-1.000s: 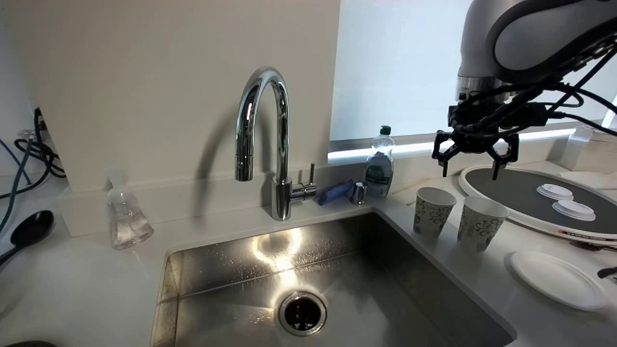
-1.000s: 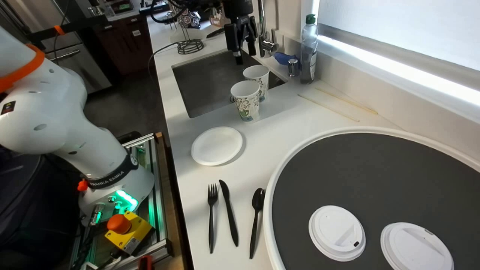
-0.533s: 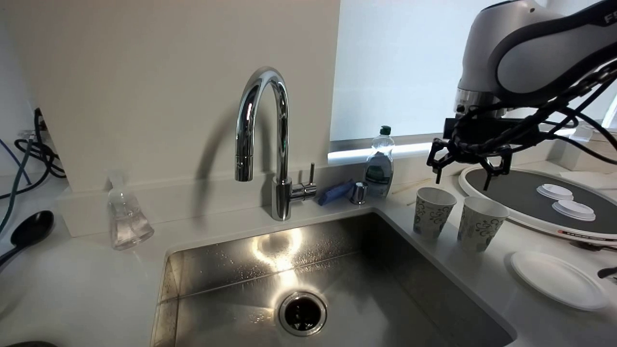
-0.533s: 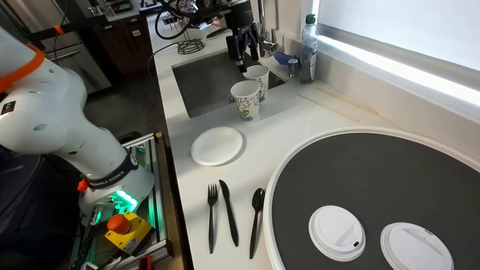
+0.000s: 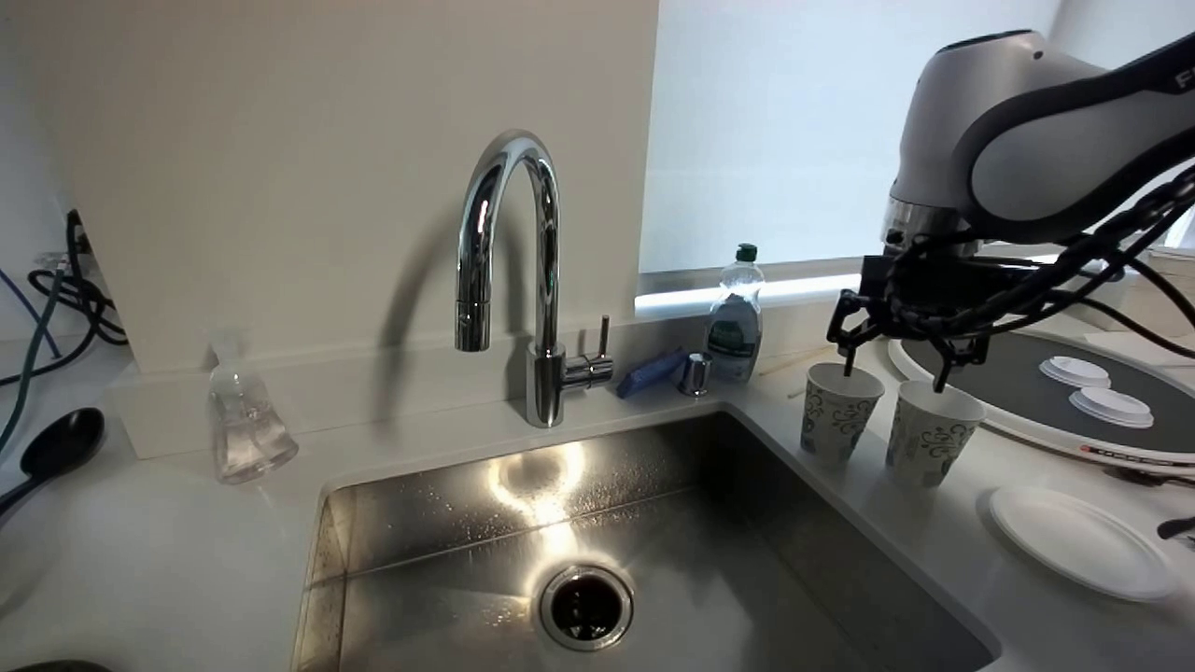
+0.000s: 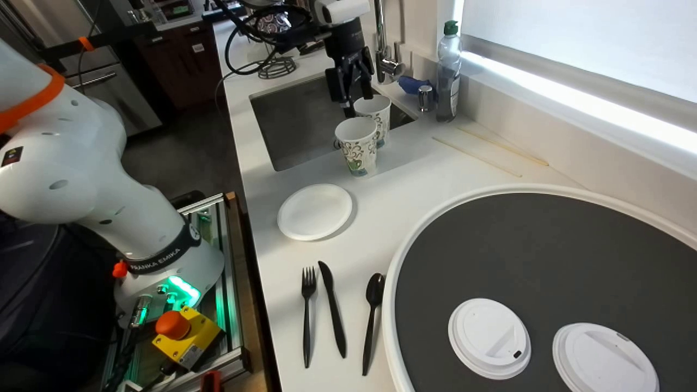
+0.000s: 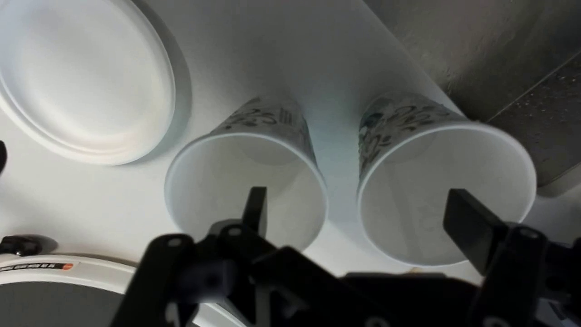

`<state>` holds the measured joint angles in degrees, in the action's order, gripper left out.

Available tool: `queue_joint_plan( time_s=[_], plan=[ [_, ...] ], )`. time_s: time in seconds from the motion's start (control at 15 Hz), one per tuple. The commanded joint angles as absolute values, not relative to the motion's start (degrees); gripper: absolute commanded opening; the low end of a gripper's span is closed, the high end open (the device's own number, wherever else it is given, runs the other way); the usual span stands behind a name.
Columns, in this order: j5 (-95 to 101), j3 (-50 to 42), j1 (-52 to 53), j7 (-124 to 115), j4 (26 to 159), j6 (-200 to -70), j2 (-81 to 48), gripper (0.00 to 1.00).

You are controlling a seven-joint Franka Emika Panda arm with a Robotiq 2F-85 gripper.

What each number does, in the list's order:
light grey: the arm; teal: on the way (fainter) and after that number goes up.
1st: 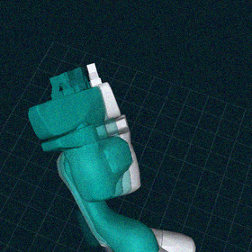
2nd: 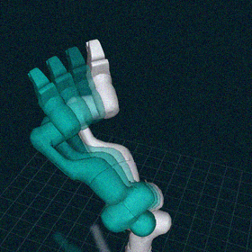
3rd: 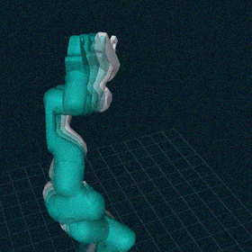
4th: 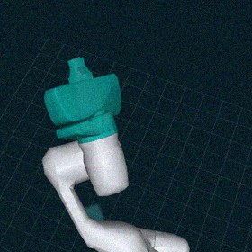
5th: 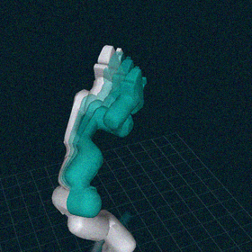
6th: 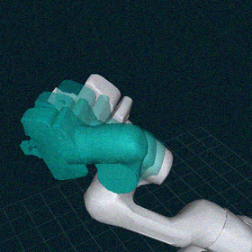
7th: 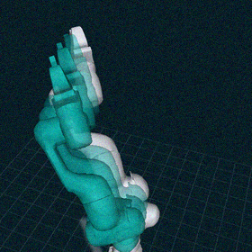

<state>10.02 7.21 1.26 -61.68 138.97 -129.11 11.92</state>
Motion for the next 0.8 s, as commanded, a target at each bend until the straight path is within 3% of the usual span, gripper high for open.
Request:
queue_joint_plan(
  time_s=[0.0, 0.6, 0.73],
  plan=[
    [10.17, 7.78, 1.1, -63.53, 141.64, -131.43, 13.44, 1.0],
    [10.63, 7.94, 0.75, -67.02, 143.14, -133.45, 13.4, 0.94],
    [10.63, 7.95, 0.76, -67.58, 143.61, -134.66, 13.16, 0.8]
  ],
)
